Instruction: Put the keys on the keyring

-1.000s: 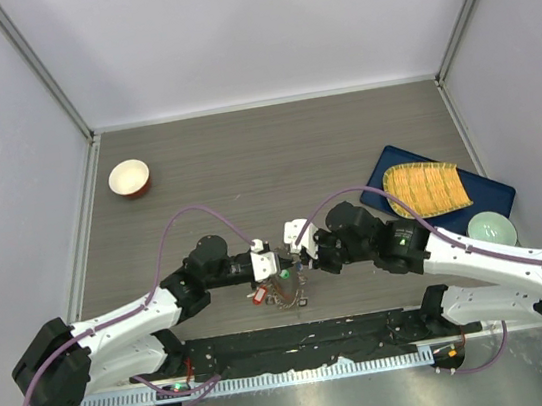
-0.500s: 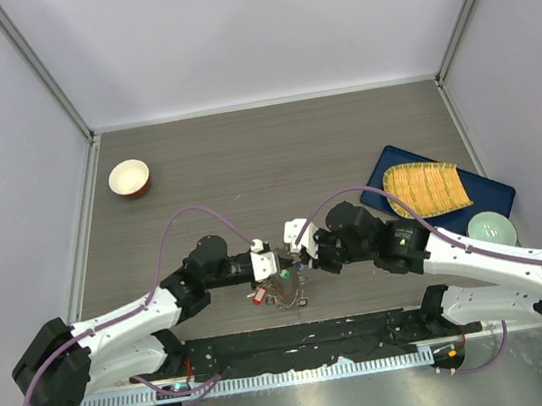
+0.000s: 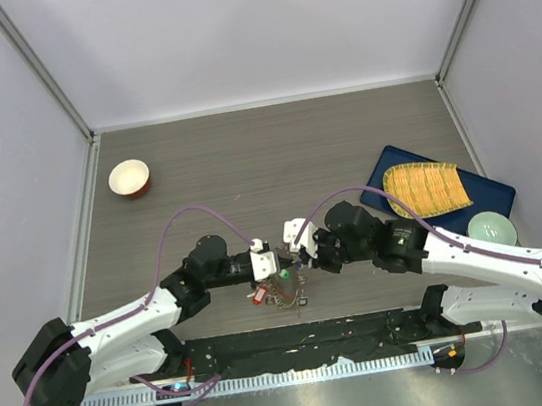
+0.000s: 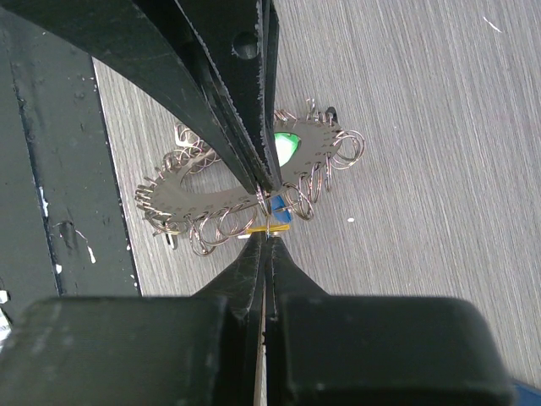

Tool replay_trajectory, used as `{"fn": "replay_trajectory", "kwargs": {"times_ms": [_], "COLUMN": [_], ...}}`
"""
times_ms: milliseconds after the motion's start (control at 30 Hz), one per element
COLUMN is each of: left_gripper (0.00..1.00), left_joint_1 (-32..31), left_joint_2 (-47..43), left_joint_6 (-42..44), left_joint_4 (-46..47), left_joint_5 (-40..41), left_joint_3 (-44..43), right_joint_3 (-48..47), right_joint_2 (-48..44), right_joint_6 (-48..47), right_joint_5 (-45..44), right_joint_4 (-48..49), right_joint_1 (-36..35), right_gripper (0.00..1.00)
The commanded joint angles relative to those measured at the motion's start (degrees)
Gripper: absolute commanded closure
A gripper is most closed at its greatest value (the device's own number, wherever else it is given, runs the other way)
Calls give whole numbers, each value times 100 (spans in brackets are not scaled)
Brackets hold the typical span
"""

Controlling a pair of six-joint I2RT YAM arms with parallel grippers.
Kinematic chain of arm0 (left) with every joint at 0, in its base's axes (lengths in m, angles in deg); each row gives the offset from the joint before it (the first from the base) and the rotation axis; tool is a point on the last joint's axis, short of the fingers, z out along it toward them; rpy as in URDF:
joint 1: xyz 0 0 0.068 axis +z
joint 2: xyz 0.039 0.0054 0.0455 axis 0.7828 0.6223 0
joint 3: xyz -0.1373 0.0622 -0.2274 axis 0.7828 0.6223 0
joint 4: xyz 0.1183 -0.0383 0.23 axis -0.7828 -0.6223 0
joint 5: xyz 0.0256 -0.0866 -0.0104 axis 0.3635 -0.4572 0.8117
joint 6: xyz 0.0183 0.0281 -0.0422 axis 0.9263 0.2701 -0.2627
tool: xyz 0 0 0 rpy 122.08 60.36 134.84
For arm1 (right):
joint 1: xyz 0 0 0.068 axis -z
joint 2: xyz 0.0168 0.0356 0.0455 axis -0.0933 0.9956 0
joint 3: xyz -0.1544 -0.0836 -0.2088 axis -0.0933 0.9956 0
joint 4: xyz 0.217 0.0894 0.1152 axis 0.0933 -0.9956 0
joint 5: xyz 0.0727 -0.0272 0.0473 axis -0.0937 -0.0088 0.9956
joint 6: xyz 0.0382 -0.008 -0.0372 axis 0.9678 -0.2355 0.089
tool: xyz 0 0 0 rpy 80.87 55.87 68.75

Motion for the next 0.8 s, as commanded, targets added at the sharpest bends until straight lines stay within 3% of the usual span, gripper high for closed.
{"fn": "replay_trajectory", "kwargs": {"times_ms": [0, 767], "left_gripper": [100, 100], "left_joint_1": [29, -102], "left_joint_2": [-46, 77], "left_joint_6": [-36, -124], "left_joint_4": [475, 756], "left_joint_5": [-169, -293], "left_joint_3": [-11, -19], "right_joint_3": [-38, -64], "right_joint_2": [12, 74], "right_joint_6": [-36, -44], "right_joint_5": [81, 371], "right_joint_4": [235, 402], "right_joint_1": [23, 32], "right_gripper": [99, 99]}}
